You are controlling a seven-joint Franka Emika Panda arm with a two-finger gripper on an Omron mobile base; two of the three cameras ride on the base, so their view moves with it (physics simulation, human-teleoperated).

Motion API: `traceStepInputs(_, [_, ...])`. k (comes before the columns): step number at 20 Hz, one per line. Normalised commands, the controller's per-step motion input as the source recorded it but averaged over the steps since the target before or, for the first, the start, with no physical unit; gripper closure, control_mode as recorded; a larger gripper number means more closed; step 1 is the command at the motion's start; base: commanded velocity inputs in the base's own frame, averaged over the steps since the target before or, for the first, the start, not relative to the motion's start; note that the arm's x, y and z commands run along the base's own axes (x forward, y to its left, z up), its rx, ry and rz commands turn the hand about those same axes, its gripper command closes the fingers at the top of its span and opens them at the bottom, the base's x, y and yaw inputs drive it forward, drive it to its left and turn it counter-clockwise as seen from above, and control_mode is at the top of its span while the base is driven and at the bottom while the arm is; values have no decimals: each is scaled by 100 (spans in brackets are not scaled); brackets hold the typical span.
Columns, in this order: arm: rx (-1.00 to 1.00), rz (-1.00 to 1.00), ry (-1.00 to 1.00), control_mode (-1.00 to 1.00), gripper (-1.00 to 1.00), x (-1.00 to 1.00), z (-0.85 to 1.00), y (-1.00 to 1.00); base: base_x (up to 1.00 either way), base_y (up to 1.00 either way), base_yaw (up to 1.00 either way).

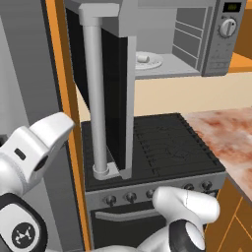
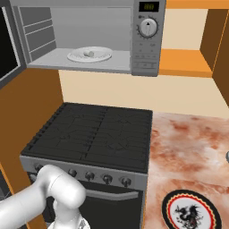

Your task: Pick the marshmallow from the counter and place it in the microwave. Then turn on the microwave.

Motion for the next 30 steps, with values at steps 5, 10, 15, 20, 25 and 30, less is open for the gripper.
traceStepInputs(5, [-1,-3,0,-100,100,0,0,0,0,0,0])
traceStepInputs(10, [0,-2,0,-100,100,0,0,0,0,0,0])
traceStepInputs(15, [-1,-1,0,-100,100,-18,0,0,0,0,0])
traceStepInputs(20, [-2,0,0,-100,100,-27,0,-4,0,0,0])
traceStepInputs(25, [-1,0,3,-100,100,3,1,-13,0,0,0])
traceStepInputs(30, [0,-2,5,-100,100,5,2,-18,0,0,0])
